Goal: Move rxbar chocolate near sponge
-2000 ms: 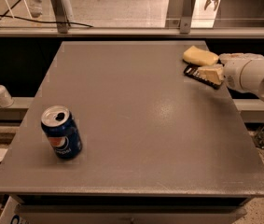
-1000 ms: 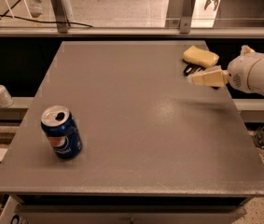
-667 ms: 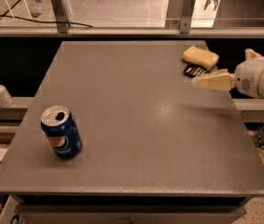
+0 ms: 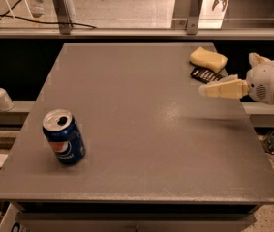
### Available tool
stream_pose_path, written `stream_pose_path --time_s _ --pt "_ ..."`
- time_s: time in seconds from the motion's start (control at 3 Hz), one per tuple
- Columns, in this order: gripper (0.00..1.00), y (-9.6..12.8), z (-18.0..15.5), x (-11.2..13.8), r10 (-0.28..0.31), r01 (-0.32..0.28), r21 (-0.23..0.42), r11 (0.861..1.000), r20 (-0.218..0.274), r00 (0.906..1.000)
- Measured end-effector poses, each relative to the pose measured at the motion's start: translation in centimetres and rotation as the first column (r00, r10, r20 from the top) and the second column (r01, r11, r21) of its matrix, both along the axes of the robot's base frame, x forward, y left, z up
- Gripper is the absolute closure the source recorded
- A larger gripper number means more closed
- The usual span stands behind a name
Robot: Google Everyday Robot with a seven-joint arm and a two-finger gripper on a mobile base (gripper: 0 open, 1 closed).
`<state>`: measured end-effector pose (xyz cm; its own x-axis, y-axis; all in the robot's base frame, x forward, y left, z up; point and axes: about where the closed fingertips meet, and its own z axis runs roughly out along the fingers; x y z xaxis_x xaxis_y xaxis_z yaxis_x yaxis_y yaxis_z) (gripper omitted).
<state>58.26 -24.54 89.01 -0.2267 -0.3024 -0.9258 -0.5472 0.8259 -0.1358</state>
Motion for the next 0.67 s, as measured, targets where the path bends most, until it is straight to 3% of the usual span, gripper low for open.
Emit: stream_pose_path --time_s 0.33,0.67 --pt "0.00 0.5 -0.4 0.1 0.028 -0.028 -0.004 1.000 0.010 0.9996" --pt "0.00 -1.3 -1.0 -0.7 0.039 -0.038 -0.019 0.999 0.027 0.9989"
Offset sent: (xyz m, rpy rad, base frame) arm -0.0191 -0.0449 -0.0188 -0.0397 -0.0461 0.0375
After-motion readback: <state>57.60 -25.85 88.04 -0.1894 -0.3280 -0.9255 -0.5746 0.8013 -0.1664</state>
